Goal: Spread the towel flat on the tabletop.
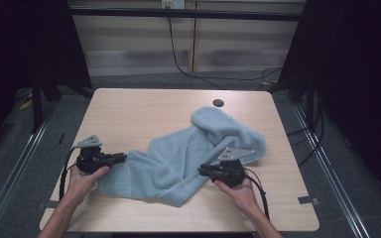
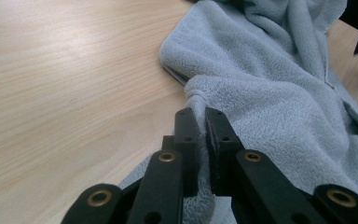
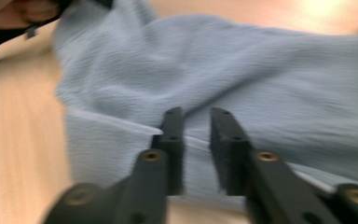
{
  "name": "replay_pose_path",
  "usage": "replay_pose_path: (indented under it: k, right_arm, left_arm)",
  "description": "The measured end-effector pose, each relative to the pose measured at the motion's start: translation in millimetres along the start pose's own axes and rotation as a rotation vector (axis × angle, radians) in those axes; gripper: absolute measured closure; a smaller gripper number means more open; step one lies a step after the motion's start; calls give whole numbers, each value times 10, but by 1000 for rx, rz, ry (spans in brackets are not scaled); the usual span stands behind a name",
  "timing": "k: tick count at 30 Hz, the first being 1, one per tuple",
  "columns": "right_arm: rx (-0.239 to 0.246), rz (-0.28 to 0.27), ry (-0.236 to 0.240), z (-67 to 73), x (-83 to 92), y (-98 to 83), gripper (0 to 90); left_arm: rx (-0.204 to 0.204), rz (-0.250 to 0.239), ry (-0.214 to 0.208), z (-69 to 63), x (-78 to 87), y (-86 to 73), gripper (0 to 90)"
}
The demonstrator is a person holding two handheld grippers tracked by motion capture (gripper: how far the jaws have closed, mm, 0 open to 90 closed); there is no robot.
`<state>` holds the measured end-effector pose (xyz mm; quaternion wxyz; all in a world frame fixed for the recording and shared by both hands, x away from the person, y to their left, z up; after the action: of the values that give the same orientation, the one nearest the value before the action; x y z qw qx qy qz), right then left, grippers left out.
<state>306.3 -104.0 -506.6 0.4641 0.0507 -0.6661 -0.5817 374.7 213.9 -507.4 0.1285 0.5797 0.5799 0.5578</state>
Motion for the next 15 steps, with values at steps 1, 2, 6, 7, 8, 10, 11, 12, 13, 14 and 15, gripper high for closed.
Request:
replay_pose_path:
  k: [1, 2, 6, 7, 8, 10, 11, 12, 13, 14, 15]
  right_arm:
    - [11, 4, 22, 82, -56, 3, 632]
    - [22, 10, 43, 159, -115, 7, 588]
    - [64, 43, 133, 440, -323, -9, 524]
    - [77, 51, 150, 502, -357, -23, 509]
    - [95, 61, 158, 552, -385, -44, 497]
    - [123, 81, 171, 625, -424, -94, 490]
    - [127, 86, 170, 642, -440, -112, 534]
    - [131, 94, 164, 654, -440, -127, 653]
    - [150, 95, 180, 674, -431, -139, 746]
    - [171, 98, 168, 684, -417, -149, 823]
    - [183, 101, 171, 693, -401, -157, 843]
  left_arm:
    - [1, -4, 2, -13, -11, 10, 847]
    - [-1, -10, -2, -23, -14, 22, 847]
    - [13, -15, 8, -21, -22, 31, 847]
    - [19, -14, 19, -3, -22, 28, 846]
    - [22, -15, 20, 9, -23, 26, 847]
    - [30, -28, 24, 25, -13, 37, 846]
    - [33, -30, 25, 25, -5, 41, 847]
    - [31, -33, 34, 33, 5, 46, 847]
    - [35, -38, 40, 41, 20, 50, 847]
    - [38, -42, 40, 50, 36, 53, 847]
    - [39, -45, 48, 61, 53, 56, 848]
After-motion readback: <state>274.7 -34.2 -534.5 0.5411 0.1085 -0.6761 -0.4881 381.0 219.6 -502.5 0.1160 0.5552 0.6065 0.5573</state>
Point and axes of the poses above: each handheld gripper's, and its own axes: x roughly backward along the jaws, y roughly out of its top, z roughly to its left, the point moved 7 cm from there along -x, roughly forward along the jaws, and after that the axes turned 9 degrees about -y, right-handed, at the moved point
